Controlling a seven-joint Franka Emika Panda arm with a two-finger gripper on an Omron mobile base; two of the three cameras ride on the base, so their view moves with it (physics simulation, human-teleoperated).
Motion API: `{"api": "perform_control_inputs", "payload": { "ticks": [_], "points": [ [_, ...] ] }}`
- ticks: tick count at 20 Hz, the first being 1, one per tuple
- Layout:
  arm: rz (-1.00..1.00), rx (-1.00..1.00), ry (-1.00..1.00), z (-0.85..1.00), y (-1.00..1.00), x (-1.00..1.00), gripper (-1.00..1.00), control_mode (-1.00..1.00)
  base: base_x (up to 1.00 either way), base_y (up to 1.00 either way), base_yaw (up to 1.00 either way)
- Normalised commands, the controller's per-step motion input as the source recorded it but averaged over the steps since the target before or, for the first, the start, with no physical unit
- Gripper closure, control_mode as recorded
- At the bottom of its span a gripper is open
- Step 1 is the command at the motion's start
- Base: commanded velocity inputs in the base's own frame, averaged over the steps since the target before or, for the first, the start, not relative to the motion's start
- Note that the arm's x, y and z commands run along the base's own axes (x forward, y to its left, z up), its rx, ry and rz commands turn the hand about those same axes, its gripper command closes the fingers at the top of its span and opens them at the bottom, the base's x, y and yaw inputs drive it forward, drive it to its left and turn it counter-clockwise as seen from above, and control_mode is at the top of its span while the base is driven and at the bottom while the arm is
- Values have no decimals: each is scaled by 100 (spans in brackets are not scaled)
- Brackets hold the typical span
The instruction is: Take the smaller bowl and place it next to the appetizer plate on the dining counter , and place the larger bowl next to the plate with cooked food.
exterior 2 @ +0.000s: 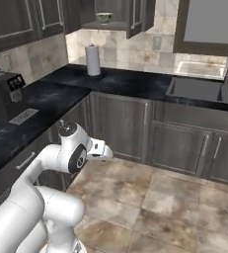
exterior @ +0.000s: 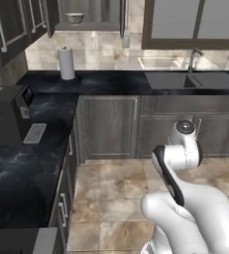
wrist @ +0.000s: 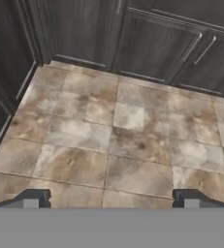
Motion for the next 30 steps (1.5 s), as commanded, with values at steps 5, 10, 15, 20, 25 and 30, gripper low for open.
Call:
{"api": "perform_control_inputs", "payload": {
  "ticks": [5,10,15,20,25,30],
  "points": [
    [0,0,0,0,0,0,-100,100,100,27,0],
    [0,0,0,0,0,0,-100,100,100,32,0],
    [0,0,0,0,0,0,-100,100,100,33,0],
    [0,0,0,0,0,0,-100,100,100,22,0],
    [0,0,0,0,0,0,-100,100,90,27,0],
    [0,0,0,0,0,0,-100,100,87,43,0]
  ]
}}
